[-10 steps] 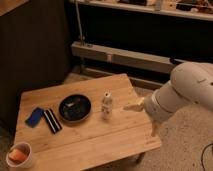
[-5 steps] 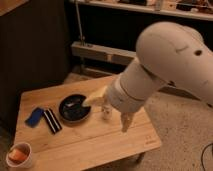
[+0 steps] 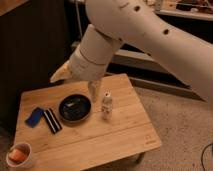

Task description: Move the arm in a circular motion

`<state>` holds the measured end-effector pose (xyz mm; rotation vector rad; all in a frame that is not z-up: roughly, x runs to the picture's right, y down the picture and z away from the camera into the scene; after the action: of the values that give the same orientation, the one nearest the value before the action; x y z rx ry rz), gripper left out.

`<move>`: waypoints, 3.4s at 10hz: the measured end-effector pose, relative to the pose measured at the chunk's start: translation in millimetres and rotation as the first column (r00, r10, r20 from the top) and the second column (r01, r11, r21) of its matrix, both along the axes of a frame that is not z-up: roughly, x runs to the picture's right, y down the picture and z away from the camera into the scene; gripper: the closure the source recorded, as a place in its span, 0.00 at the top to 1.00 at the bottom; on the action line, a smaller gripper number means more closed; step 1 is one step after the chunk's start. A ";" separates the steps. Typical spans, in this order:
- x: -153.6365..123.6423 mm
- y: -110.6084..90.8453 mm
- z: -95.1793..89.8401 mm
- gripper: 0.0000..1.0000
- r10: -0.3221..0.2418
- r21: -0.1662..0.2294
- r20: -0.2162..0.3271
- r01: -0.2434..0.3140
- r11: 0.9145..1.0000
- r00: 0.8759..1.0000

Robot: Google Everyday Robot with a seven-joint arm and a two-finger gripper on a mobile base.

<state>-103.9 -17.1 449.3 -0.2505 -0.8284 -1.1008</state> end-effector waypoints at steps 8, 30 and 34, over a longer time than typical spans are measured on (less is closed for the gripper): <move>57.8 -99.1 129.9 0.80 0.048 -0.042 -0.108 -0.053 0.998 0.993; 63.5 135.7 106.6 0.80 0.009 0.055 -0.278 0.007 0.998 0.960; -13.5 66.4 80.7 0.80 -0.130 0.157 -0.091 0.143 0.977 0.987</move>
<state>-117.4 49.3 530.0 -0.2154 -0.6527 -1.2729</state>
